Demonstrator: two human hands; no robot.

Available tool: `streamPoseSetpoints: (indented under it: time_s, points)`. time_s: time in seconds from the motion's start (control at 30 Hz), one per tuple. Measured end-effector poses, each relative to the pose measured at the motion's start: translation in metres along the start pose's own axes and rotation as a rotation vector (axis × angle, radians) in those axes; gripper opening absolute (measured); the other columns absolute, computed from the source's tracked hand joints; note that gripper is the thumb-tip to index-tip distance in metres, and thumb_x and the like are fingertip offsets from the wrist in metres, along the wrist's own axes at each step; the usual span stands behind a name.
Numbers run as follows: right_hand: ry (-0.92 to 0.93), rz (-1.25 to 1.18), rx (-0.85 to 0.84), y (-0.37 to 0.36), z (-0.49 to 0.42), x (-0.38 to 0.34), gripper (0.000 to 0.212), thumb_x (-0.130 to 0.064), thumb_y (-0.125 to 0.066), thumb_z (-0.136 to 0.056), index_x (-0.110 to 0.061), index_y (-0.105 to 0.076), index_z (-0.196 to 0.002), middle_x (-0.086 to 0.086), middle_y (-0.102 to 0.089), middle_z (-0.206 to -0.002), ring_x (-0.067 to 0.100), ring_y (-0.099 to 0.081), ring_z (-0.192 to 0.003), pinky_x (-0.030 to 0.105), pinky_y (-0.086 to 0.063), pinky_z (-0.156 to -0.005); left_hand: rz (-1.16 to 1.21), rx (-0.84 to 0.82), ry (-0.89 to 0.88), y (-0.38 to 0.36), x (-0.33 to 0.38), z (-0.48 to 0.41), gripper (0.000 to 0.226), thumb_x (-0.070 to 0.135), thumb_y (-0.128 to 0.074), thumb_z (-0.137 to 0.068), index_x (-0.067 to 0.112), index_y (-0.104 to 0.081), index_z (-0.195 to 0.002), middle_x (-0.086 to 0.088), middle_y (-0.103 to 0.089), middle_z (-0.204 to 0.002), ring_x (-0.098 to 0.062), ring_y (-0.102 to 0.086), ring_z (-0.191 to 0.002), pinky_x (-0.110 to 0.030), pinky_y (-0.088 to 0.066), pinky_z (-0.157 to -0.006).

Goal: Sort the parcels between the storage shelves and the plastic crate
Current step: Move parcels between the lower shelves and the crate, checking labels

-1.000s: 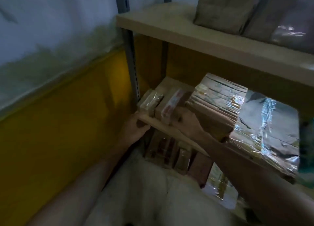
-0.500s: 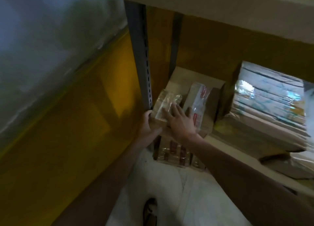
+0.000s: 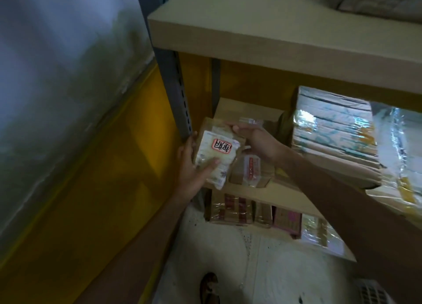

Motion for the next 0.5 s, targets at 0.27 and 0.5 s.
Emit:
streamPoseSetpoints:
  time_s: [0.27,0.5]
  points:
    - [0.115,0.211,0.02,0.002,0.012,-0.011,0.024,-0.045,-0.049,-0.092,-0.038,-0.056,-0.114,-0.01,-0.065,-0.094,-0.003,-0.066,-0.079,0.016,-0.052,-0.059,0.158,-0.09,0.11,-0.014,0.0,0.017,0.042,0.023,-0.062,-0.084,0.04,-0.044,-0.119,0.014,-0.062,-0.106,0.0,-0.066,-0.087,-0.017,-0.054,-0.062]
    - [0.069,0.054,0.084,0.001,0.013,-0.004,0.037,-0.023,-0.057,-0.091,-0.014,-0.054,-0.126,-0.003,-0.068,-0.092,0.0,-0.069,-0.073,0.018,-0.053,-0.056,0.188,-0.118,0.172,0.002,-0.004,0.019,0.067,0.02,-0.069,-0.077,0.027,-0.037,-0.136,0.007,-0.059,-0.116,-0.007,-0.065,-0.093,-0.028,-0.057,-0.069]
Point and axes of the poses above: each hand's wrist, its own z-axis away from the middle knuckle, its own y-axis out of the back of the hand, x = y × z, the point moved 8 cm from there along -z, towards the middle knuckle
